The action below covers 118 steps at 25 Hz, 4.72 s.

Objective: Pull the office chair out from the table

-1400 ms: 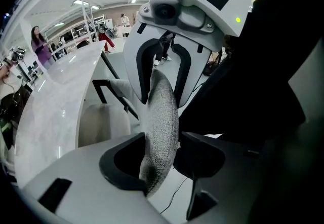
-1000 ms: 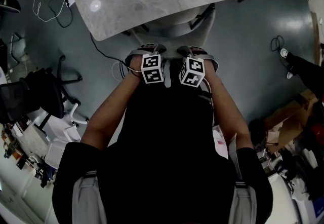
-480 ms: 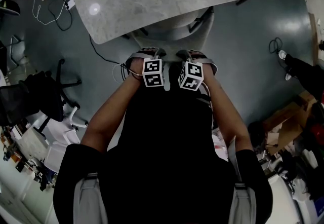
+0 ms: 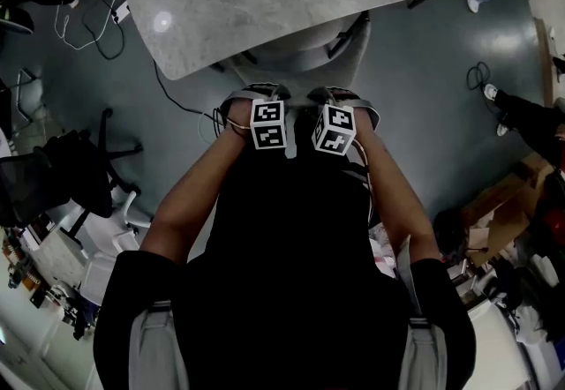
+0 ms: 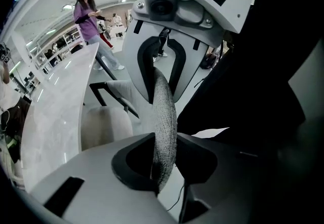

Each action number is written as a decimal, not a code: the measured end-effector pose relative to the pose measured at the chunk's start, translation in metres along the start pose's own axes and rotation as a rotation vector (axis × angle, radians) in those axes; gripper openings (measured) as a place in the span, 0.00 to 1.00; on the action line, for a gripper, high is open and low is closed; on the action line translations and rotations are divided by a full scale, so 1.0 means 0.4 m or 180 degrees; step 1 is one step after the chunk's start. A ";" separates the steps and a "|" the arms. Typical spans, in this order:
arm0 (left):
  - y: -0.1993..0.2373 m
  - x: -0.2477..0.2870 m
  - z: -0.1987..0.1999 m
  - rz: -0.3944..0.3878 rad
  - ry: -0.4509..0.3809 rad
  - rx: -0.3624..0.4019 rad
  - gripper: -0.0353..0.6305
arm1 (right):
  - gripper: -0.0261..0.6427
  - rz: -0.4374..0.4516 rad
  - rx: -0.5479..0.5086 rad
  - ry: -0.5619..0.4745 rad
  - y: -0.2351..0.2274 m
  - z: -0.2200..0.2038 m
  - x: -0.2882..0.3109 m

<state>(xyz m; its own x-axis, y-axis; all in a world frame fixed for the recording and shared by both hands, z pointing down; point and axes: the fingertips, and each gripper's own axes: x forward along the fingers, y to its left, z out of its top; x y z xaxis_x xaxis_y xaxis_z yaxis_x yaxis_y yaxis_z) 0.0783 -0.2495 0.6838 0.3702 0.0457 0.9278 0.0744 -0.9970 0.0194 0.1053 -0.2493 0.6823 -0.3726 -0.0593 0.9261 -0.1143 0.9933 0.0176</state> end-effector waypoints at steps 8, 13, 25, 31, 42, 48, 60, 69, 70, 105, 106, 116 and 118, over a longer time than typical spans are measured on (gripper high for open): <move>-0.006 -0.013 0.004 -0.0090 -0.0013 0.0033 0.19 | 0.20 -0.0022 0.0092 0.0099 0.001 0.008 -0.015; -0.015 -0.017 0.005 -0.0148 -0.0034 0.0060 0.19 | 0.20 -0.0045 0.0228 0.0157 0.011 0.007 -0.013; -0.093 -0.035 -0.067 -0.0283 -0.0021 0.0366 0.19 | 0.20 -0.0167 0.0566 0.0180 0.106 0.069 0.018; -0.154 -0.038 -0.068 -0.0316 0.0018 0.0409 0.19 | 0.19 -0.0178 0.0572 0.0163 0.166 0.071 0.011; -0.333 -0.027 -0.067 -0.0290 0.0017 0.0397 0.19 | 0.19 -0.0075 0.0501 0.0100 0.349 0.059 0.007; -0.420 -0.021 -0.074 -0.0270 0.0041 0.0323 0.19 | 0.19 -0.0069 0.0436 0.0122 0.438 0.054 0.016; -0.593 -0.046 -0.148 -0.0357 0.0050 0.0406 0.19 | 0.19 0.0002 0.0601 0.0152 0.621 0.123 0.035; -0.738 -0.062 -0.205 -0.0423 0.0009 0.0548 0.19 | 0.19 -0.0112 0.0837 0.0117 0.767 0.173 0.057; -0.754 -0.059 -0.204 -0.0431 0.0010 0.0567 0.19 | 0.19 -0.0126 0.0853 0.0112 0.782 0.169 0.058; -1.185 -0.017 -0.114 -0.0330 0.0129 0.0209 0.19 | 0.19 -0.0055 0.0533 -0.0002 1.197 0.066 0.000; -1.198 -0.017 -0.115 -0.0327 0.0128 0.0209 0.19 | 0.19 -0.0053 0.0534 -0.0002 1.209 0.068 -0.001; -1.317 -0.023 -0.117 -0.0458 0.0149 0.0292 0.19 | 0.19 -0.0047 0.0708 0.0046 1.327 0.068 -0.011; -1.327 -0.020 -0.120 -0.0459 0.0138 0.0303 0.19 | 0.19 -0.0069 0.0751 0.0027 1.338 0.068 -0.007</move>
<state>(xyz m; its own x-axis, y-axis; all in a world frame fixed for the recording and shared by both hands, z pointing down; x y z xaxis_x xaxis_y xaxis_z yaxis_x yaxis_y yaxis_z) -0.0085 0.2765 0.6839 0.3093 0.1831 0.9332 0.2121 -0.9699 0.1200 0.0201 0.2797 0.6789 -0.3601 -0.0784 0.9296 -0.3346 0.9410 -0.0503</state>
